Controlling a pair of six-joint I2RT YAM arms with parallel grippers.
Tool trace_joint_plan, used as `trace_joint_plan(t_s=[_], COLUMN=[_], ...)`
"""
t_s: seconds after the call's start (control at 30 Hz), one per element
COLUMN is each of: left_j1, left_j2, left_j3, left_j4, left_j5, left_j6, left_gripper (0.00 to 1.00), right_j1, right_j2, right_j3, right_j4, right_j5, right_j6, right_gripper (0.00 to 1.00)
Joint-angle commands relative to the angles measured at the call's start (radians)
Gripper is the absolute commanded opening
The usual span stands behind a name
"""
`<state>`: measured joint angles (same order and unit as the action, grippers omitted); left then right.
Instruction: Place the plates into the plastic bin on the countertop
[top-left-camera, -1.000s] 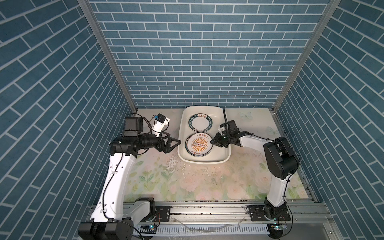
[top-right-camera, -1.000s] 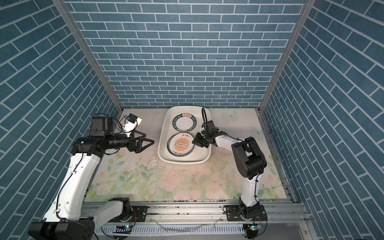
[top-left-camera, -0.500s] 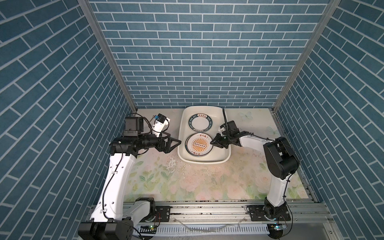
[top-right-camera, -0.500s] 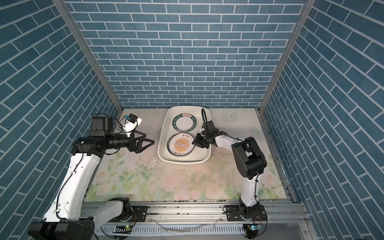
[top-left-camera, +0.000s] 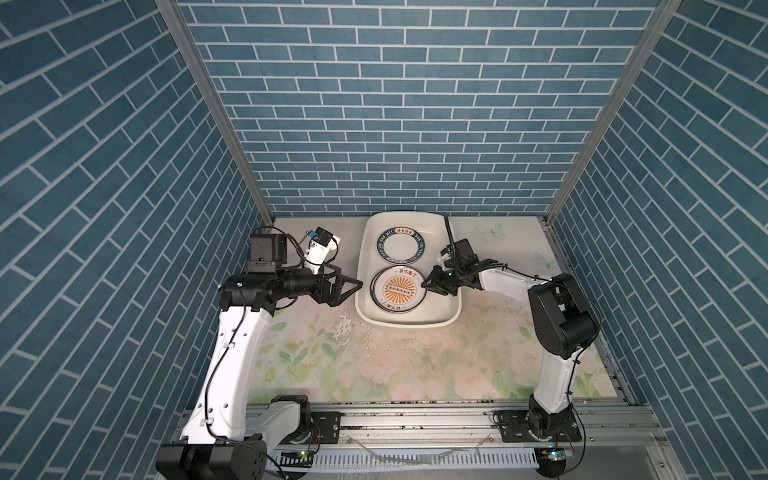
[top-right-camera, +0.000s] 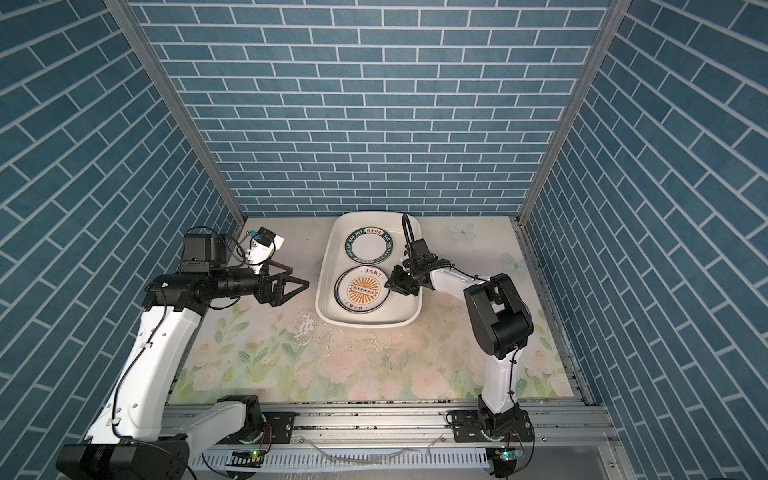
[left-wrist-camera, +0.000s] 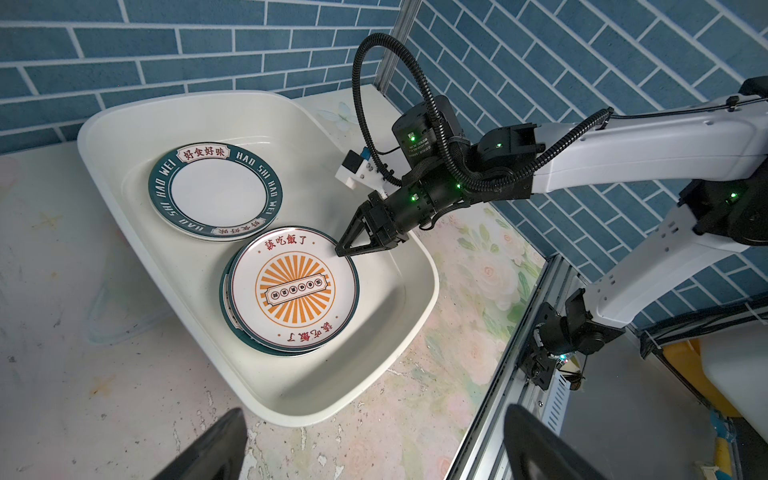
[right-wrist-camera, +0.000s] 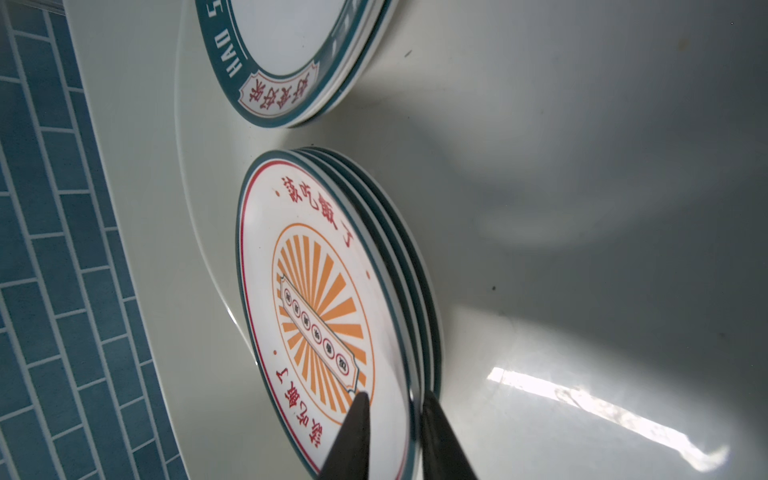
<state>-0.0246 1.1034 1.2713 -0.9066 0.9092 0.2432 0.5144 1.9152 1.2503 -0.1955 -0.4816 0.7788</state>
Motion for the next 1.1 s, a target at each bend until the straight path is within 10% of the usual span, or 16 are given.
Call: trace_joint_plan(t_s=[0.0,0.53,0.9,1.07], left_j1=[-0.006,-0.006,-0.006,-0.006], left_j2=[-0.010,-0.009,-0.018,-0.023], left_j3=[0.019,0.016,-0.008,-0.064], left_j4=[0.000,0.002,0.057,0.154], left_j5=[0.008,-0.028,-0.300,-0.470], left_j6=[0.004,0.002,-0.048,-0.174], left_gripper=[0.98,0.99,1.00,1.00], right_j1=[-0.004,-0.005,-0.044,-0.100], right_j2=[-0.005,-0.020,-0.216,-0.325], right_j3=[0.033,0.065,0.106,0.053], right_j4=[-0.043,-0.052,0.018,0.022], right_j5=[0.021,0.025,0.128,0.172], right_j6=[-0.044,-0.056,-0.141,-0.160], right_gripper=[0.24,0.24,0.26,0.49])
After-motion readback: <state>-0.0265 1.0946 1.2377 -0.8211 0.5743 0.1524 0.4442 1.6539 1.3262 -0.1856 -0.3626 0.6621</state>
